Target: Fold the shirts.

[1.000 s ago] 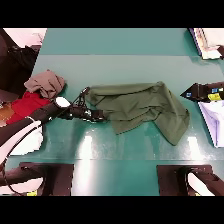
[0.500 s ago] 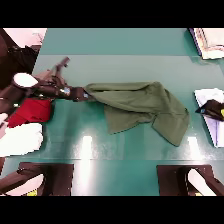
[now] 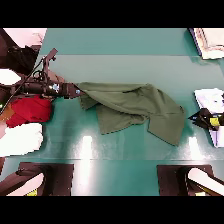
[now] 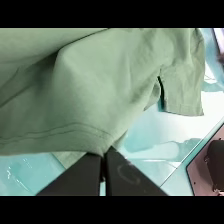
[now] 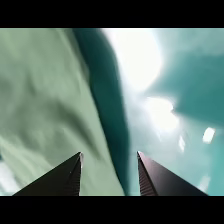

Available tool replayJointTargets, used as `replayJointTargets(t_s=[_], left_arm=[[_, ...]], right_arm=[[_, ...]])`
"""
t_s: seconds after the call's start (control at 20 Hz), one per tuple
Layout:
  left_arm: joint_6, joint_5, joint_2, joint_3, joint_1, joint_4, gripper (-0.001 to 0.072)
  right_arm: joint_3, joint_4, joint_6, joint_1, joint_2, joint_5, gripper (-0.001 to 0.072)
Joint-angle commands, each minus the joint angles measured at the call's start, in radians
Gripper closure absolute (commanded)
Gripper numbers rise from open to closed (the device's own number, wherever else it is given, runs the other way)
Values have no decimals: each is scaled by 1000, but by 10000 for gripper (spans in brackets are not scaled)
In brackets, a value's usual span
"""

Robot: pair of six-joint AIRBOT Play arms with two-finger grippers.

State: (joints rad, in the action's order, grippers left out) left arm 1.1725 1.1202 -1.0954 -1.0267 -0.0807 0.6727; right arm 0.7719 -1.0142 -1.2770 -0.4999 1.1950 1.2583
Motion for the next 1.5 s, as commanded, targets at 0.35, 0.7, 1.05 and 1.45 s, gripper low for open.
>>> replayJointTargets(t_s=[0.35, 0.7, 1.05, 1.45], left_arm=[[7, 0, 3, -1, 2, 2, 683], [7, 35, 3, -2, 2, 2, 683], [63, 51, 4, -426, 2, 31, 684], [139, -13, 58, -1196, 2, 276, 684]], right_arm=[[179, 93, 59, 151, 242, -27, 351], [219, -36, 55, 213, 245, 41, 693], [408, 386, 55, 193, -11, 24, 694], [951, 400, 55, 172, -331, -344, 694]])
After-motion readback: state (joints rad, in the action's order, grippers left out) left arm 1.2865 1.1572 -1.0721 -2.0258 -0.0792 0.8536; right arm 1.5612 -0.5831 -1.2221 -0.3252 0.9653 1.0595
